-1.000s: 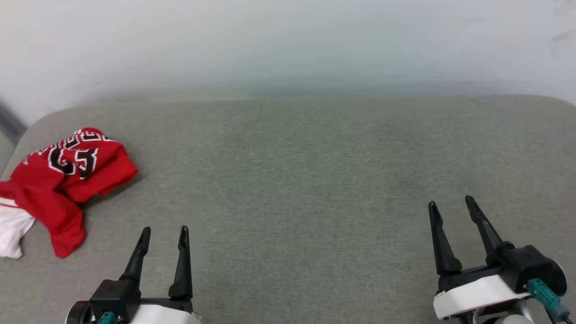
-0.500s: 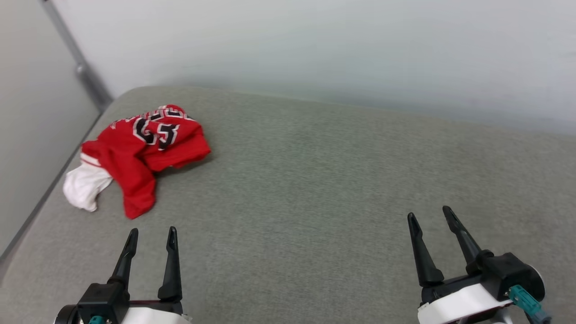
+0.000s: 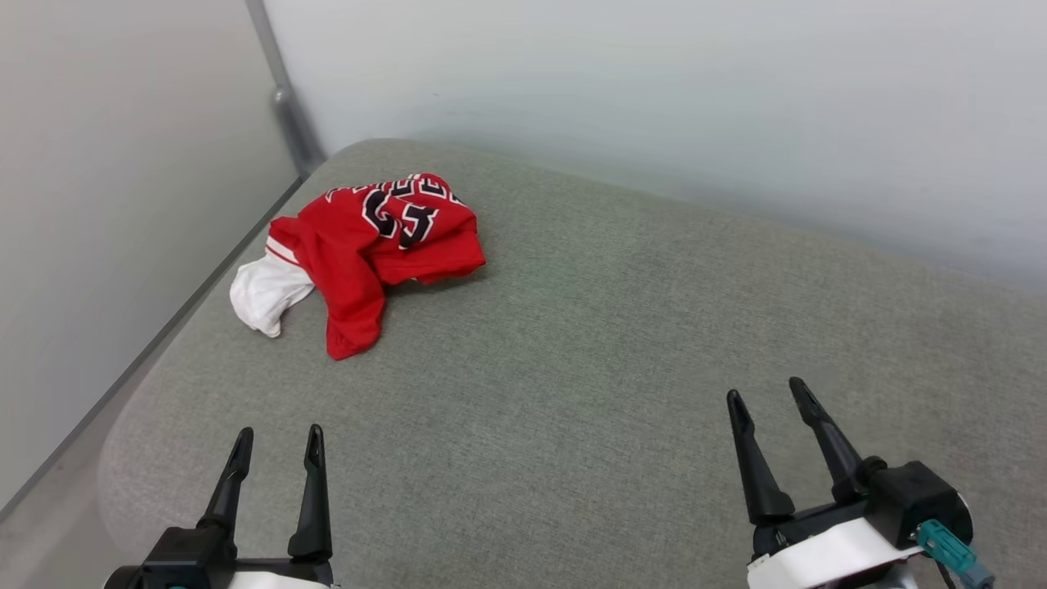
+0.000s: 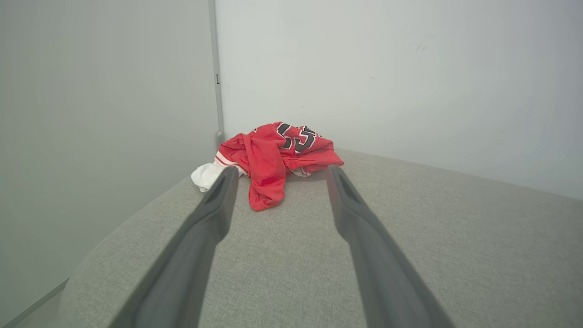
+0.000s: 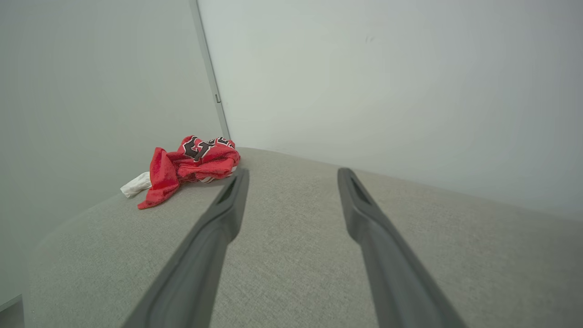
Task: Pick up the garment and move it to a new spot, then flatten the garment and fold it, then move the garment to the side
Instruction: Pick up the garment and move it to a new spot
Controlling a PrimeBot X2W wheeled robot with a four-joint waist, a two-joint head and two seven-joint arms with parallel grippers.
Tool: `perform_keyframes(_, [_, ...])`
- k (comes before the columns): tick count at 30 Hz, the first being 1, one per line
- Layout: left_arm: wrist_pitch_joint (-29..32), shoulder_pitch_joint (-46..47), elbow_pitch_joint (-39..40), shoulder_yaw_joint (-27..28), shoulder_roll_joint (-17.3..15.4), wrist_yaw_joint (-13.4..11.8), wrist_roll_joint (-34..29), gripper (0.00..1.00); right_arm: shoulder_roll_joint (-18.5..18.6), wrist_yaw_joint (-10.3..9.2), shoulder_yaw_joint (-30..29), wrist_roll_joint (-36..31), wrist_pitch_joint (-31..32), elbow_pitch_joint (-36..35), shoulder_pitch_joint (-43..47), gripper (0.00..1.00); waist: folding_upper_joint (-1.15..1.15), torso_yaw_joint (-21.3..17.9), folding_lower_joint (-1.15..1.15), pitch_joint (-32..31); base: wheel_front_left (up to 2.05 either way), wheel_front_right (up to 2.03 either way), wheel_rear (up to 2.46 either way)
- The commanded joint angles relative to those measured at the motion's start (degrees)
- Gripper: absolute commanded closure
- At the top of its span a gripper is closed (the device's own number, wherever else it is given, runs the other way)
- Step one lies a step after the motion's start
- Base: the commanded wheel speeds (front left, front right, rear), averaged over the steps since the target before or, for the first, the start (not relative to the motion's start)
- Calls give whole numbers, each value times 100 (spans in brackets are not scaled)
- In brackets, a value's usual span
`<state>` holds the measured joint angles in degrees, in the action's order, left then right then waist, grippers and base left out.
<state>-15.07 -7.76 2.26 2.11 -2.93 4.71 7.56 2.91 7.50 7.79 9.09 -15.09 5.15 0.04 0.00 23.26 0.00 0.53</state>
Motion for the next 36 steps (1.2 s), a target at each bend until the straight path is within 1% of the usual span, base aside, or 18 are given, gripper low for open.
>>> perform_keyframes(1, [-16, -19, 23, -16, 6, 35, -9, 0, -5, -2, 26, 53, -13, -17, 44, 0, 0, 58, 0, -3, 0, 0, 0])
perform_keyframes(5, [-16, -40, -24, -57, 6, 80, 38, 0, -4, -3, 82, 132, -12, 58, 44, 0, 0, 137, 0, -8, 0, 0, 0])
perform_keyframes(10, [-16, -15, 91, -87, 6, 120, -130, 0, -5, -2, 108, 132, -12, 73, 35, 0, 0, 178, 0, -5, 0, 0, 0])
perform_keyframes(12, [-16, -19, 153, -82, 7, 114, -165, 0, -5, -2, 125, 108, -13, 60, 8, 0, 0, 166, 0, 25, 0, 0, 0])
perform_keyframes(16, [-16, 57, 161, -10, 6, 132, 18, 0, -5, -2, 176, 56, -12, 28, -106, 0, 0, 71, 0, 166, 0, 0, 0])
perform_keyframes(19, [-16, 227, 144, 59, 6, 170, 80, 0, -5, -3, 227, -14, -13, -75, -217, 0, 0, -55, 0, 385, 0, 0, 0])
perform_keyframes(22, [-15, 447, 18, 171, 6, 202, 305, 0, -4, -3, 242, -126, -12, -169, -348, 0, 0, -212, 0, 695, 0, 0, 0])
perform_keyframes(24, [-16, 728, -141, 356, 2, 226, 637, 0, -2, -2, 237, -238, -12, -267, -483, 0, 0, -332, 0, 954, 0, 0, 0])
perform_keyframes(25, [-16, 917, -184, 445, 3, 245, 666, 0, -2, -2, 246, -298, -13, -312, -552, 0, 0, -398, 0, 1103, 0, 0, 0])
perform_keyframes(27, [-16, 1300, -324, 636, -98, 269, 780, 0, 0, -2, 288, -416, -13, -390, -666, 0, 0, -524, 0, 1380, 0, 0, 0])
perform_keyframes(29, [-16, 1658, -540, 738, -304, 269, 911, 0, 1, -2, 364, -556, -12, -466, -778, 0, 0, -648, 0, 1645, 0, 0, 0])
perform_keyframes(31, [-17, 2150, -924, 634, -663, 270, 1202, 0, 2, -2, 383, -674, -13, -538, -906, 0, 0, -746, 0, 1880, 0, 0, 0])
perform_keyframes(34, [142, 2888, -1500, 359, -1393, 273, 1769, 0, 16, -2, 403, -777, -12, -641, -1049, 0, 0, -923, 0, 2229, 0, 0, 0])
perform_keyframes(36, [541, 3339, -1846, 191, -1929, 273, 2198, 0, 26, -2, 430, -832, -12, -708, -1150, 0, 0, -1049, 0, 2456, 0, 0, 0])
